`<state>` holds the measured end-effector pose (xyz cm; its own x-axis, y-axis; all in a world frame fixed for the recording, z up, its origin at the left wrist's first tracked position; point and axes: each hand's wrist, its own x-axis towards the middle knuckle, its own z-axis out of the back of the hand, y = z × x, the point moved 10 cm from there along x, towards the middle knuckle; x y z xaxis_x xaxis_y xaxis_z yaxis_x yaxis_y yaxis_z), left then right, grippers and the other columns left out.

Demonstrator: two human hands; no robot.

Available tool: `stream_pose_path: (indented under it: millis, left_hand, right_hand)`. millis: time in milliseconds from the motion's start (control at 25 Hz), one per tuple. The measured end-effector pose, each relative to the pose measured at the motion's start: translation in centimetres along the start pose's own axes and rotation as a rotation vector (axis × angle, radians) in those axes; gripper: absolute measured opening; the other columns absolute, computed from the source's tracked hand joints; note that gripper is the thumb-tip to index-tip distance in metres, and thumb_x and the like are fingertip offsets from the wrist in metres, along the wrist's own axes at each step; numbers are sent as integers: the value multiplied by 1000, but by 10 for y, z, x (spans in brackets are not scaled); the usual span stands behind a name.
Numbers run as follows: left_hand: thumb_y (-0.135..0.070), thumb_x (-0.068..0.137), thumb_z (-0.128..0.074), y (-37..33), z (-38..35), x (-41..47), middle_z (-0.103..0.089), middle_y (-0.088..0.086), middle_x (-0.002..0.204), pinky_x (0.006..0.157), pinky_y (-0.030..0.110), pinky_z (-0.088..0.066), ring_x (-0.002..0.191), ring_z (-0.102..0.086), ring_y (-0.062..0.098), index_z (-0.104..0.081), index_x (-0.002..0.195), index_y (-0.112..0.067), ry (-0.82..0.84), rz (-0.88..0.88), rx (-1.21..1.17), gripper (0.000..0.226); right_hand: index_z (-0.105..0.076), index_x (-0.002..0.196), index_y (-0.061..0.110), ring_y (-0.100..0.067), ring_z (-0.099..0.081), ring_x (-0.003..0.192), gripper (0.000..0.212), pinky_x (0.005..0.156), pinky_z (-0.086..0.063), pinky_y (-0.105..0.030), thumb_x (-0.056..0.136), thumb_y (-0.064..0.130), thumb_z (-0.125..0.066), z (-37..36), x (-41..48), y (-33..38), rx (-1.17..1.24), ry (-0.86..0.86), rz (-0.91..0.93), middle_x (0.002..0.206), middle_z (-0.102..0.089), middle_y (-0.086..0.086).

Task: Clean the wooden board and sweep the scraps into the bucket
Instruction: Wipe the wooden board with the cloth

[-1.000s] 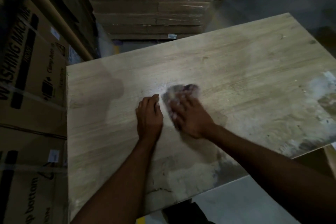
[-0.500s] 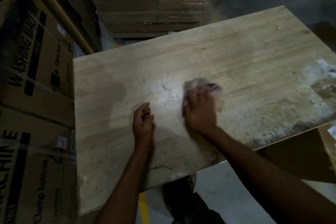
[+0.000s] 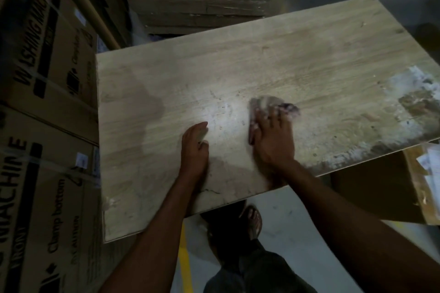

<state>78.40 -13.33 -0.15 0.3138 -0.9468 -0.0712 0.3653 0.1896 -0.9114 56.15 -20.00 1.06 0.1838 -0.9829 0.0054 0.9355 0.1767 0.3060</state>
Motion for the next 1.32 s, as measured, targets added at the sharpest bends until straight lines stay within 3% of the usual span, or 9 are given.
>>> stream_pose_path:
  millis: [200,320,480,560,760,880,1000,1120,1320]
  left_hand:
    - [-25,87,-61,20,-4,9,-51,-8,143,109,48,-46,129,-52,8,-61,127,-42,65,178,-230,44]
    - [-15,89,-60,10,-7,2,-38,-9,154,119,37,-34,142,-34,7,-57,136,-38,116,158,-112,53]
    - [-32,102,-44,-16,-33,-18,-13,-8,167,126,36,-4,154,5,16,-30,156,-29,193,-108,479,56]
    - [-47,103,-39,-16,-48,-36,-4,-12,168,126,41,2,154,14,15,-22,158,-33,185,-75,574,60]
    - [-53,93,-37,-22,-83,-81,-20,0,167,123,49,-15,155,-7,25,-36,155,-25,81,-99,659,67]
    - [-45,96,-40,-22,-88,-89,-20,-3,167,123,46,-12,155,-6,19,-37,154,-25,93,-55,572,61]
    - [-47,95,-38,-26,-84,-89,-24,-2,165,122,44,-17,155,-10,20,-39,153,-25,44,-90,604,61]
    - [-45,94,-36,-25,-88,-89,-30,1,163,119,47,-21,153,-16,25,-39,152,-25,5,-83,717,61]
    - [-42,98,-40,-36,-90,-74,-44,8,151,114,48,-32,142,-31,32,-49,145,-23,-47,-36,710,51]
  right_hand:
    - [-28,161,30,-32,-23,155,55,126,-18,-51,106,41,-31,-17,-92,78,-79,89,561,167,-30,-7]
    - [-40,156,24,-38,-29,152,54,125,-19,-50,105,38,-36,10,-73,6,-54,-121,33,163,-38,-13]
    - [-51,150,21,-38,-34,148,50,119,-32,-59,102,33,-47,-5,-123,17,-182,-31,489,158,-46,-13]
    - [-51,149,17,-38,-33,148,49,118,-31,-59,103,29,-48,17,-108,-38,-127,-114,166,155,-48,-16]
    - [-44,154,24,-39,-34,150,53,121,-29,-55,103,35,-48,-4,-152,-32,-182,-9,707,162,-41,-10]
    - [-45,154,27,-32,-28,154,49,121,-31,-54,106,34,-45,12,-151,-53,0,-108,392,164,-37,-6]
    - [-43,154,22,-37,-33,151,53,124,-26,-51,102,29,-47,-4,-135,-48,-123,29,623,162,-39,-12]
    - [-33,159,18,-36,-28,153,57,127,-18,-48,103,30,-32,29,-70,-110,-109,-53,112,162,-37,-18]
    - [-40,155,16,-36,-31,150,52,126,-22,-49,106,30,-34,16,-56,-52,-86,45,516,161,-39,-18]
